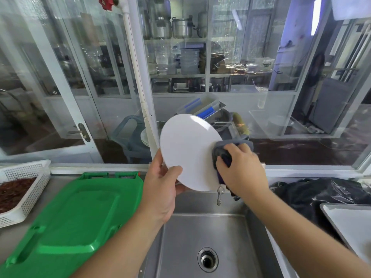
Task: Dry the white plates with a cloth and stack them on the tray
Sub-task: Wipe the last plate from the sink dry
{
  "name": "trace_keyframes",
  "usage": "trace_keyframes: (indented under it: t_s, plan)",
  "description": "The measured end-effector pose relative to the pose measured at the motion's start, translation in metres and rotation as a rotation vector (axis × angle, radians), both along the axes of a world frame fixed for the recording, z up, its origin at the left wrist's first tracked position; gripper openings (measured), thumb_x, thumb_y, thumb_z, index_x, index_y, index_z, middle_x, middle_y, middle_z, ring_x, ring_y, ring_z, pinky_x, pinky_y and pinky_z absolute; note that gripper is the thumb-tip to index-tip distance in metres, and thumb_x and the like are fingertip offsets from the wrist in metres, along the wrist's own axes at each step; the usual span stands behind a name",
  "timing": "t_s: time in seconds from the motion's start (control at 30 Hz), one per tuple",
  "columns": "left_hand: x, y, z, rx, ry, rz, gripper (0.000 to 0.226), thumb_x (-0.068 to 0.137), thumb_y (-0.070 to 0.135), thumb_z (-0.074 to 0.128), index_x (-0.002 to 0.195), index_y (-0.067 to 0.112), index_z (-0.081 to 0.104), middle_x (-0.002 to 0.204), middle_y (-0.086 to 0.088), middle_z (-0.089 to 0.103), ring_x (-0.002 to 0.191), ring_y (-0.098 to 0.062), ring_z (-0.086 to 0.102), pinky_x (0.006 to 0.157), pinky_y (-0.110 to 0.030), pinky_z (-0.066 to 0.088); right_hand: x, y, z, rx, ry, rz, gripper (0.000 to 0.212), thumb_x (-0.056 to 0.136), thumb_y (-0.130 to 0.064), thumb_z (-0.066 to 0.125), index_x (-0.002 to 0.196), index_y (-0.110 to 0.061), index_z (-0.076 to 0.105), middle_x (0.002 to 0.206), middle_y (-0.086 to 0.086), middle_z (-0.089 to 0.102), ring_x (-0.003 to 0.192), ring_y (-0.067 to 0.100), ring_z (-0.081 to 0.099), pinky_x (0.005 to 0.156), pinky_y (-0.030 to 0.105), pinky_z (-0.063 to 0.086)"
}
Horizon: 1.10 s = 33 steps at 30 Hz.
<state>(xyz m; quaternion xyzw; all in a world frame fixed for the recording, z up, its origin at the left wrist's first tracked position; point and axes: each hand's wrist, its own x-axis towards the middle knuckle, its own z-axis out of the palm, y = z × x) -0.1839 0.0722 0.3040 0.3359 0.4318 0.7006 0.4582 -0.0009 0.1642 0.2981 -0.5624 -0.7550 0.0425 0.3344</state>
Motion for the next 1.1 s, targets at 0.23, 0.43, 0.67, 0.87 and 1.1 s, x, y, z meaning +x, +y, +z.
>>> trace_keyframes:
  t_s: [0.23, 0.43, 0.67, 0.87, 1.1]
  plan:
    - [0.009, 0.003, -0.014, -0.047, 0.013, -0.038, 0.062, 0.097, -0.012, 0.050, 0.117, 0.042, 0.072, 0.110, -0.001, 0.078, 0.091, -0.019, 0.077, 0.068, -0.040, 0.062, -0.012, -0.038, -0.017, -0.013, 0.138, 0.284, 0.033, 0.093, -0.034, 0.073, 0.123, -0.022, 0.070, 0.114, -0.003, 0.064, 0.096, 0.022, 0.062, 0.077, 0.030, 0.048]
    - [0.024, -0.003, -0.022, -0.089, 0.025, -0.125, 0.051, 0.087, 0.001, 0.060, 0.122, 0.037, 0.071, 0.114, -0.008, 0.077, 0.096, -0.026, 0.075, 0.070, -0.042, 0.062, -0.014, -0.008, 0.023, 0.118, 0.048, 0.381, 0.035, 0.095, -0.029, 0.074, 0.128, -0.020, 0.071, 0.120, 0.004, 0.069, 0.101, 0.033, 0.065, 0.082, 0.039, 0.055]
    - [0.015, -0.005, -0.018, -0.040, 0.233, -0.137, 0.064, 0.081, 0.008, 0.060, 0.124, 0.055, 0.066, 0.116, 0.005, 0.077, 0.103, -0.019, 0.075, 0.072, -0.039, 0.064, -0.015, 0.018, 0.031, -0.029, 0.057, 0.058, 0.041, 0.105, -0.039, 0.058, 0.142, -0.022, 0.055, 0.126, 0.011, 0.064, 0.100, 0.035, 0.065, 0.073, 0.037, 0.045]
    - [0.009, -0.007, -0.013, 0.063, 0.655, -0.111, 0.078, 0.087, 0.014, 0.058, 0.137, 0.073, 0.044, 0.131, 0.031, 0.066, 0.115, 0.005, 0.066, 0.092, -0.013, 0.054, -0.016, 0.015, 0.012, -0.413, 0.373, 0.027, 0.034, 0.106, -0.038, 0.056, 0.137, -0.023, 0.050, 0.109, -0.003, 0.062, 0.086, 0.015, 0.057, 0.079, 0.038, 0.050]
    - [-0.006, -0.001, -0.009, 0.083, 1.302, -0.097, 0.093, 0.092, 0.012, 0.057, 0.151, 0.072, 0.017, 0.088, 0.023, 0.058, 0.067, -0.004, 0.053, 0.058, -0.014, 0.035, -0.012, -0.006, 0.012, -1.020, 1.473, 0.294, 0.037, 0.096, -0.029, 0.062, 0.121, -0.002, 0.068, 0.111, 0.018, 0.074, 0.095, 0.034, 0.076, 0.086, 0.056, 0.062]
